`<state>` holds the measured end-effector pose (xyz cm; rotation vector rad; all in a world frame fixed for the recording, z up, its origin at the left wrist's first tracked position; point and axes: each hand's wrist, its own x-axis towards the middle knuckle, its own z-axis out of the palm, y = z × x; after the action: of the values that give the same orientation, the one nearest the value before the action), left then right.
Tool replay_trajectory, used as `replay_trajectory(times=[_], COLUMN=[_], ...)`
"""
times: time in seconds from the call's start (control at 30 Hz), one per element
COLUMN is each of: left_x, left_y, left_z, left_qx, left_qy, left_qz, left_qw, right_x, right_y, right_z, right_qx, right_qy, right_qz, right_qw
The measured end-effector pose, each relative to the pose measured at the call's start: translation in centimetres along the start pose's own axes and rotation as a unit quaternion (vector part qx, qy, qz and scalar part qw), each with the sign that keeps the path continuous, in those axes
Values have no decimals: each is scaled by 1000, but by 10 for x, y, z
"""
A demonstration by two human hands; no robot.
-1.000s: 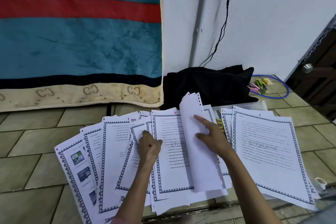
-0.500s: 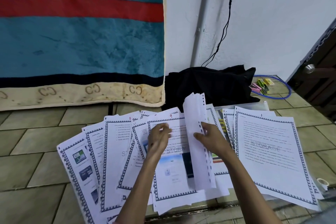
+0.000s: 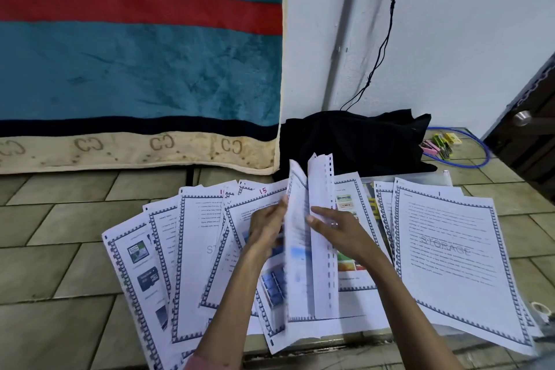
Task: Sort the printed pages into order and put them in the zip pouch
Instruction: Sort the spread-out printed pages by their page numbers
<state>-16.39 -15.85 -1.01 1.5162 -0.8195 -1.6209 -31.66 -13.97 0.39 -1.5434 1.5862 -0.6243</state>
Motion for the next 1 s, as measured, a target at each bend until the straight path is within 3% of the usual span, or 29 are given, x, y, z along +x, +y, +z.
replay_trajectory(times=[0.03,0.1,0.17,0.23,0.3,0.43,0.63,0.77,0.87,0.93,1.0], left_x=[-2,1,3,3,3,5,3,6,10,3,-5], left_y=[3,5,2,-4,-10,-11,-8,-2,-3,-1,5], left_z=[2,0,-6,-19,-30,-34,-36,-33,-34,-28,-16], left_qx=[-64,-118,-34,153,199,45,201,60,96,88,17], left_qy=[-54,-66,21,161,206,198,206,210,213,175,77], left_qz=[-39,-57,-26,-16,-33,-55,-88,-88,-6,54,47], left_qw=[996,989,999,975,958,978,954,972,972,979,996], right_x=[-1,2,7,10,13,16,13,11,10,8,6], right_y=[-4,-6,-6,-6,-5,-7,-8,-8,-8,-10,-13], right_z=[4,13,18,19,19,22,23,25,27,27,28], right_qx=[-4,-15,-37,-48,-50,-48,-52,-60,-56,-45,-13], right_qy=[-5,1,17,22,22,24,16,3,-13,-22,-35], right_qz=[-2,-4,6,16,16,19,11,13,17,17,18], right_qw=[1000,1000,999,998,998,998,998,998,998,999,999])
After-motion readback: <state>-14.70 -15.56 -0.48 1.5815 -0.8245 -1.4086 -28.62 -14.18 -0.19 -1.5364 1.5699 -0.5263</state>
